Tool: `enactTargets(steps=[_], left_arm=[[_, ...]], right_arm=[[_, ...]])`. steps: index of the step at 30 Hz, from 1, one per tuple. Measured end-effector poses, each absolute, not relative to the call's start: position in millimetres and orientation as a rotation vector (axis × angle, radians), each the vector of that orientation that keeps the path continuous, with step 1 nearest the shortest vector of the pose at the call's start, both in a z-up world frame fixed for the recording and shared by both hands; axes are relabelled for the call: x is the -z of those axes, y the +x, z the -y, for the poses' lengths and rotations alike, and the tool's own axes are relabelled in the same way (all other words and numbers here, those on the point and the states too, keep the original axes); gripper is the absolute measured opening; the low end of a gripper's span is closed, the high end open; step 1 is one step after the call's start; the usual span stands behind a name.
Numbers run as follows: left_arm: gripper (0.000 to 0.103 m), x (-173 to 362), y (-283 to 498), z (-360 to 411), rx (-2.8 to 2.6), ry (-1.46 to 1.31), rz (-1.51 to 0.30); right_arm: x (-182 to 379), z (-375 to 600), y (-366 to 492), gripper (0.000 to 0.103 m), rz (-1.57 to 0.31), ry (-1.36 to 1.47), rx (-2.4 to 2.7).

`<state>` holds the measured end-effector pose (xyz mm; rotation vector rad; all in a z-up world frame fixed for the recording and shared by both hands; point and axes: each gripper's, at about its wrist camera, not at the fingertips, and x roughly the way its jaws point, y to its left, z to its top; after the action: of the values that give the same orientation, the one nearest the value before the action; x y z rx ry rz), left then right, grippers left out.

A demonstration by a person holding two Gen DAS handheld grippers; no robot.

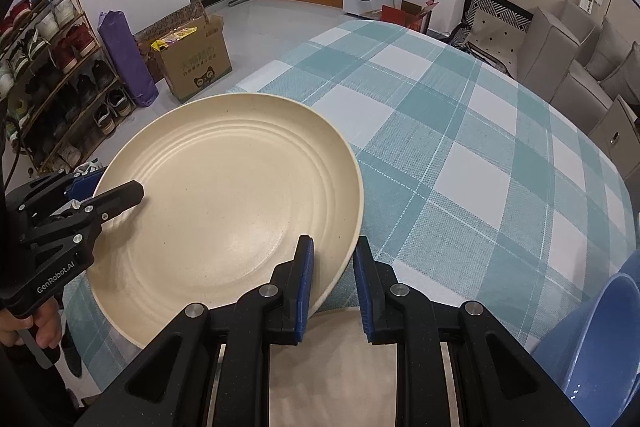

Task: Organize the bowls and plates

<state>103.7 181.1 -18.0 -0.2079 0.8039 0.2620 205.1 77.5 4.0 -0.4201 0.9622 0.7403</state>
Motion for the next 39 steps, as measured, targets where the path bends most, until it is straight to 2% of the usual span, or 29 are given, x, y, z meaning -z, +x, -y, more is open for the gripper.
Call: enactTargets(steps=[39], left_arm=[[0.030, -11.8, 105.4, -110.3, -0.166, -0.082, -0.754]], right_arm=[[-44.8, 8.3, 177.8, 0.021, -0.878, -0.371, -0.652]])
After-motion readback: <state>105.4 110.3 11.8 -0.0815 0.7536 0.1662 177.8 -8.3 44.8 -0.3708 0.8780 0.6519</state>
